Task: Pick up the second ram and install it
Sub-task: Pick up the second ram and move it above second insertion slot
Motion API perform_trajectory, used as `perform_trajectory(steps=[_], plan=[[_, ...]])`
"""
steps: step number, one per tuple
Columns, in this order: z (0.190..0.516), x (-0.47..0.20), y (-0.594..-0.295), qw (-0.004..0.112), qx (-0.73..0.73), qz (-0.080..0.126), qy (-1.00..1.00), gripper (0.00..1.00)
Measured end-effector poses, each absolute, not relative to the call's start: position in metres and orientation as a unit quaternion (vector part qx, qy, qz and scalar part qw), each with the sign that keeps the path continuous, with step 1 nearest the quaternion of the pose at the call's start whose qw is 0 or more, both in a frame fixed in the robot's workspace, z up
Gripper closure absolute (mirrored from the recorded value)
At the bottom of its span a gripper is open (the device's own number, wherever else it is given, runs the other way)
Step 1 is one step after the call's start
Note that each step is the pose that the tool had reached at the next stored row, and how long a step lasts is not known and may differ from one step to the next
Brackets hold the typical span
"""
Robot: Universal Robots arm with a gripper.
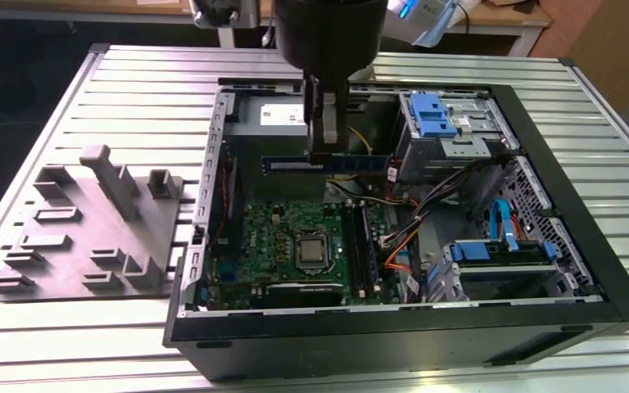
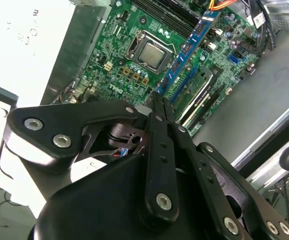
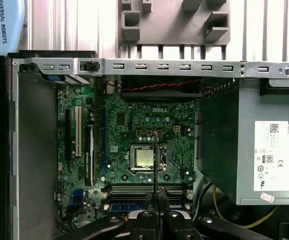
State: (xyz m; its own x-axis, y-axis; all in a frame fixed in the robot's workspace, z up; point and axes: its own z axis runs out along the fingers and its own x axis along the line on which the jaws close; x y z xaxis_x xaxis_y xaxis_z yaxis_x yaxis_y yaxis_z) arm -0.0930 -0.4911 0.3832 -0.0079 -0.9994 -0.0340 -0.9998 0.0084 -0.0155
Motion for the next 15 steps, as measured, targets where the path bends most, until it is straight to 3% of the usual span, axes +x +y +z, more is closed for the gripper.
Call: perform_trajectory(steps=[15], plan=[[0.364,-0.093,-0.491,0.017,-0.704,0.007,0.71,0.89]])
